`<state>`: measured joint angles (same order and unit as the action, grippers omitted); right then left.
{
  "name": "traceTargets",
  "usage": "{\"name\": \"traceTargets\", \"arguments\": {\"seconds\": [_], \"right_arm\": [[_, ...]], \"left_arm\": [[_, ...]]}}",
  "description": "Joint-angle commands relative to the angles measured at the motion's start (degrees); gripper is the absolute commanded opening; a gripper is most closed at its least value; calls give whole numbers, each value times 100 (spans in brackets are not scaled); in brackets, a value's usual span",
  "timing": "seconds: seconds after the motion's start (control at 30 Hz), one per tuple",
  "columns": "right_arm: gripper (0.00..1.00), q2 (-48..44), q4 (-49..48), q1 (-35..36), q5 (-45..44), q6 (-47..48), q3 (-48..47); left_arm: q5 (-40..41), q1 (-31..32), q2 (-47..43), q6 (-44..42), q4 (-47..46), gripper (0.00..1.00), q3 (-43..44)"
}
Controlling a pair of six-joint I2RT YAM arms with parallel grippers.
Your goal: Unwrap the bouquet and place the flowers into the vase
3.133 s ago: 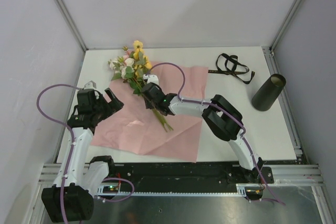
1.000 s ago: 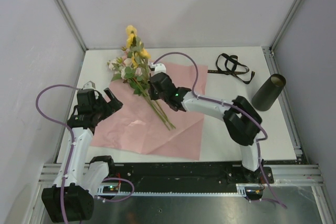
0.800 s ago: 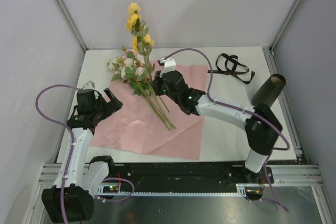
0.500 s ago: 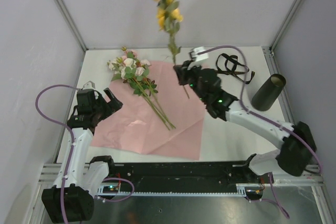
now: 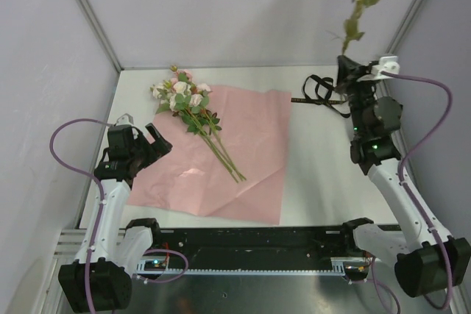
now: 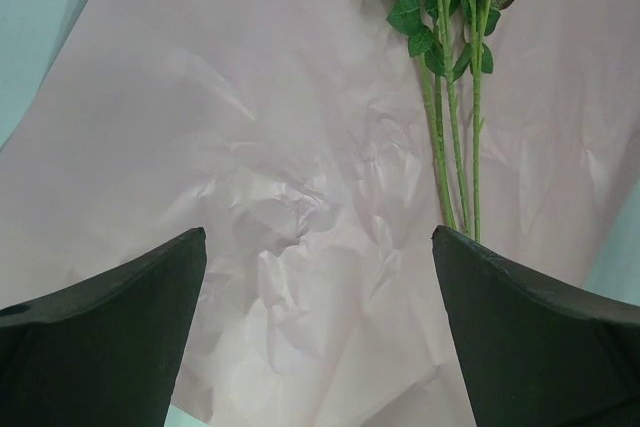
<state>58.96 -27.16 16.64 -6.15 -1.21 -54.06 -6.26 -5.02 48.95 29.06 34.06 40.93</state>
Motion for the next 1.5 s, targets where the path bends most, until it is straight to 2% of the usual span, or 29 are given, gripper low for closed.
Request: {"name": "traceTargets", "arguments": {"seconds": [0.0,0.23,0.47,0.63,1.13,1.33,1.47], "right_arm": [[0,-266,-555,-937,514,164,147],[0,-133,-1070,-2745,1587,-491,404],[0,148,-1397,-3670,2051,-713,594],[0,349,-1517,-3796,2114,-372,727],[0,1144,-2644,-3843,2001,-253,1302],[0,1167,-2860,-3851,1895,-370,1604],[2,867,-2630,-3853,1678,-427,1925]], "left_arm": [[-81,-33,-40,41,-11,100,-19],[-109,-27,-36,33,-7,100,-15],[-102,-32,-61,34,-5,100,-24],[-126,-32,-37,25,-11,100,-11],[-183,-34,28,14,-11,100,2],[-165,-39,43,13,-13,100,11],[-202,-77,80,8,-10,100,18]]}}
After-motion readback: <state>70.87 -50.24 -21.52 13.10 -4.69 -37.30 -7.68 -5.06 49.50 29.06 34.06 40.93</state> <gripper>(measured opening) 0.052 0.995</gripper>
